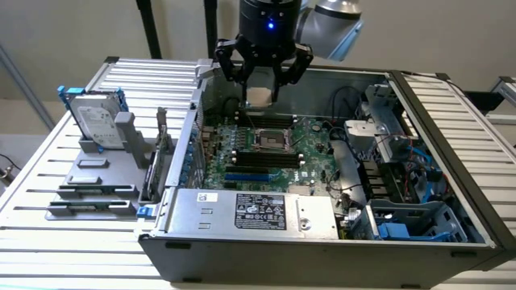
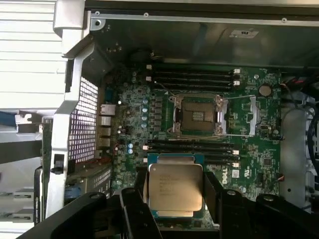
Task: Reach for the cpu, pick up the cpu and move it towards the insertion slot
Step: 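Pick up the cpu and move it towards the insertion slot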
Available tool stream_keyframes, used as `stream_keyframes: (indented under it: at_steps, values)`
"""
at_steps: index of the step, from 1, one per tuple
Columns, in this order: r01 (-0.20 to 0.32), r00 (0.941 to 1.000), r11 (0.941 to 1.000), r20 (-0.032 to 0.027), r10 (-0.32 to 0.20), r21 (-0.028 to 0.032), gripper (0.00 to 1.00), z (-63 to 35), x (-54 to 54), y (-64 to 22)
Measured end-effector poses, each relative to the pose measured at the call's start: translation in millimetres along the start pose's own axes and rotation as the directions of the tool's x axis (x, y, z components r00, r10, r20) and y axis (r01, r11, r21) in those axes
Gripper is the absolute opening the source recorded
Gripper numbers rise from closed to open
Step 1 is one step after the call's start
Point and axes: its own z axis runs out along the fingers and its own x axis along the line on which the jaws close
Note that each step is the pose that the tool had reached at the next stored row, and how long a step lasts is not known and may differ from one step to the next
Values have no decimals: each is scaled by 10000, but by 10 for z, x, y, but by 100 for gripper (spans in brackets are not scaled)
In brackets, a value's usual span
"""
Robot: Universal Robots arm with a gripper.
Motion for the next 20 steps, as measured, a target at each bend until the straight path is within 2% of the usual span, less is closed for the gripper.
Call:
stream_keyframes:
  at_steps: [5,12,16,20]
  values:
    - [-1,10000,10000,-1,1,33,55,48,-138,142]
    - [-2,10000,10000,-1,2,79,55,88,-220,403]
    - [-1,10000,9999,-3,1,135,55,103,-277,514]
    - [-7,10000,9997,-6,7,230,55,110,-339,565]
